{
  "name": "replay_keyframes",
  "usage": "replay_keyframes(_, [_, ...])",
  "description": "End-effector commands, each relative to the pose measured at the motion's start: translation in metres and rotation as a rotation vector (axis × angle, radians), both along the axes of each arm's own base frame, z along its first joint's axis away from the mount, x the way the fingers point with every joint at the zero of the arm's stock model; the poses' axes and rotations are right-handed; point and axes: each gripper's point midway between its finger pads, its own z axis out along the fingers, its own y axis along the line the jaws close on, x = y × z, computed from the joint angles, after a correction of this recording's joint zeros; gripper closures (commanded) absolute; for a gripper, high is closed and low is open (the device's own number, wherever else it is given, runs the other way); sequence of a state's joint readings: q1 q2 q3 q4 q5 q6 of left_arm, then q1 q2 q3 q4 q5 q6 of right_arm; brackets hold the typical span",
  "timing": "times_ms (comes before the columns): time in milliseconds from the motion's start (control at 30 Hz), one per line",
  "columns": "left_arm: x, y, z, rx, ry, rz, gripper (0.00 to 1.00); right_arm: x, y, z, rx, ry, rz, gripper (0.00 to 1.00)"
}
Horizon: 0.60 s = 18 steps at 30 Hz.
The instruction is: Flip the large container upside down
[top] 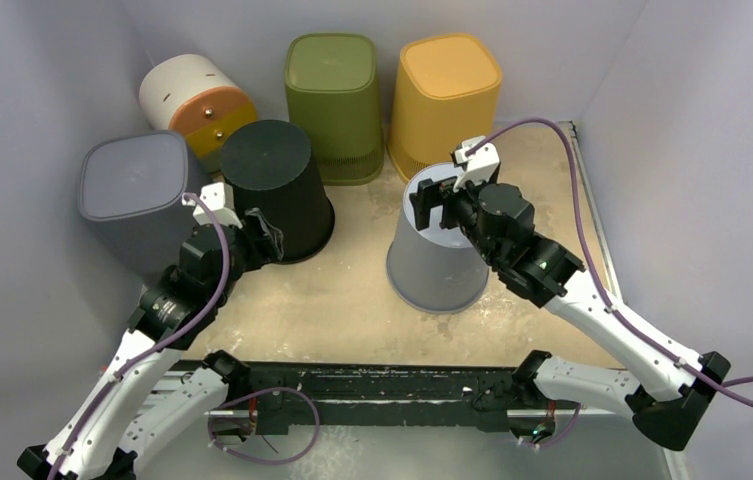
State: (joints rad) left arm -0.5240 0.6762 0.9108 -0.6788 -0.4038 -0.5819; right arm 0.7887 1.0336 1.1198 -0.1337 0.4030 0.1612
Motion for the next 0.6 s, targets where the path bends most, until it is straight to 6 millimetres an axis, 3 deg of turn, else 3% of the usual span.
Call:
replay_keyframes(0, [0.007, -0.005, 0.029, -0.037, -0.076, -0.012, 0.32, 0.001, -0.009, -0.003, -0.006, -0.005, -0.041, 0.00])
replay_keyframes(567, [0.006, -0.006, 0.032, -0.047, -0.086, -0.019, 0.29, 0.002, -0.019, -0.011, -0.021, 0.025, -0.102, 0.00])
